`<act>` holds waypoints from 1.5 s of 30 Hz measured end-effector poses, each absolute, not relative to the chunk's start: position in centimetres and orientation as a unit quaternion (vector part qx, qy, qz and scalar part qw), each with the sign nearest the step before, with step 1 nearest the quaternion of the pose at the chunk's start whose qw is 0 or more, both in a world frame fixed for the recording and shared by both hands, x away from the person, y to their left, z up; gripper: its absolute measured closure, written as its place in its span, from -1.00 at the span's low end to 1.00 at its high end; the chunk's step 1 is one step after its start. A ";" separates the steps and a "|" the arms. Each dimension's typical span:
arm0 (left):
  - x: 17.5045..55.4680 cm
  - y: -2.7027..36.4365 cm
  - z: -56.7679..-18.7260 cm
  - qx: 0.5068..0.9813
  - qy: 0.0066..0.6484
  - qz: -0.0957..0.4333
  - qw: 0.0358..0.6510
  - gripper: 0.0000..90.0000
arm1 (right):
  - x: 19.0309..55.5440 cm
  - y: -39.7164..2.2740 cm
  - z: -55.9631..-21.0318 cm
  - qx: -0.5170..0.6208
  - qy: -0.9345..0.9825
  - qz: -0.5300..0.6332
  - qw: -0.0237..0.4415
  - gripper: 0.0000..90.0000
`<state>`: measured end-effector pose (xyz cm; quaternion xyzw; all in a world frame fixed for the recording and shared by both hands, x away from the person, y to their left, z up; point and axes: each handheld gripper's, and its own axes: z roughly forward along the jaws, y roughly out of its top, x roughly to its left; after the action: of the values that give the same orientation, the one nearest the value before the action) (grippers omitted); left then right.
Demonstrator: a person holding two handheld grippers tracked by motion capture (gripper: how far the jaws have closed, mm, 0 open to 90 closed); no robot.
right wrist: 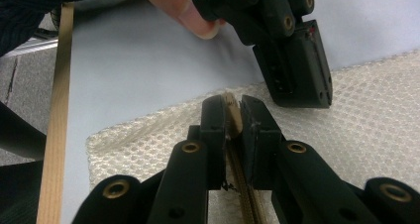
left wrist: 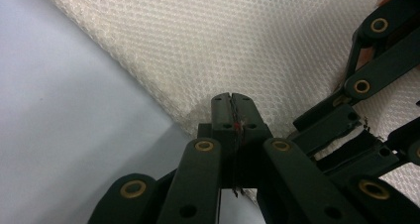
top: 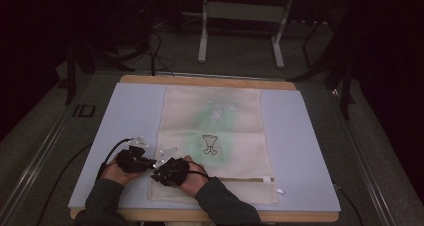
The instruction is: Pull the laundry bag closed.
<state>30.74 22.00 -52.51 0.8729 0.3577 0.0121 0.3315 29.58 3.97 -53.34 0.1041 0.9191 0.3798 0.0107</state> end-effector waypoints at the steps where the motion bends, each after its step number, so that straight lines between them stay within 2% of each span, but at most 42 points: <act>1: 30.7 22.0 -52.5 0.873 0.359 0.012 0.331 0.99 | 29.6 4.0 -53.3 0.104 0.919 0.379 0.011 0.81; 11: 30.3 22.1 -52.4 0.874 0.365 0.001 0.322 0.99 | 29.5 3.8 -53.3 0.103 0.920 0.378 0.013 0.82; 45: 30.2 21.9 -52.3 0.882 0.354 0.010 0.312 1.00 | 28.8 3.0 -52.8 0.076 0.932 0.351 0.047 0.83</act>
<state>30.24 21.89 -52.32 0.8815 0.3539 0.0103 0.3123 28.85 3.00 -52.84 0.0755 0.9320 0.3513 0.0469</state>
